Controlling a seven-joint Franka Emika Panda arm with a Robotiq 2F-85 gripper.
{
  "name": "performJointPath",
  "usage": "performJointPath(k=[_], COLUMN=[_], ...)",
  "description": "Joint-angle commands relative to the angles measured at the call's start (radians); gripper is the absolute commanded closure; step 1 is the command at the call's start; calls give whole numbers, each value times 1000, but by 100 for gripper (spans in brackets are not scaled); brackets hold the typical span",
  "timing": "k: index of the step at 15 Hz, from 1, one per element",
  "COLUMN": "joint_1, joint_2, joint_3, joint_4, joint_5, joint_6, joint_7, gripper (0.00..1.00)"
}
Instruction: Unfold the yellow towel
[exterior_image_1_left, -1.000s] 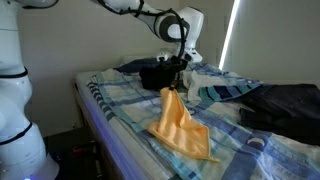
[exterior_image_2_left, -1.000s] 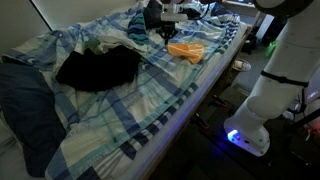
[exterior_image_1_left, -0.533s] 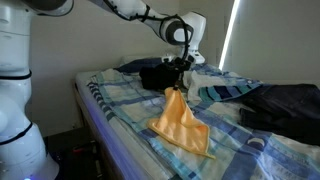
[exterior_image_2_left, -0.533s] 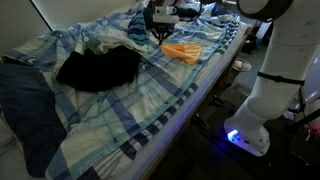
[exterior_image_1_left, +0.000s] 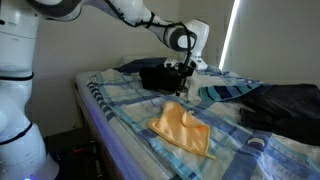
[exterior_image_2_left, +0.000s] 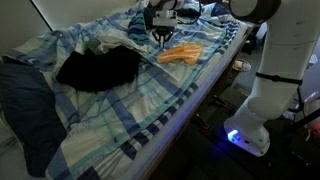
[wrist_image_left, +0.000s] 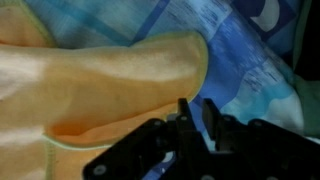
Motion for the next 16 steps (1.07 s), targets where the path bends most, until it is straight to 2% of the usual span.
performJointPath(k=[1, 7, 11, 16], joint_1=[-27, -77, -99, -102], joint_2=[-63, -188, -247, -250], joint_3=[-34, -113, -124, -108], joint_4=[-37, -158, -230, -265], joint_5=[-4, -75, -166, -265], joint_6=[-4, -15, -55, -61], joint_7=[18, 36, -22, -126], gripper=[48, 2, 0, 0])
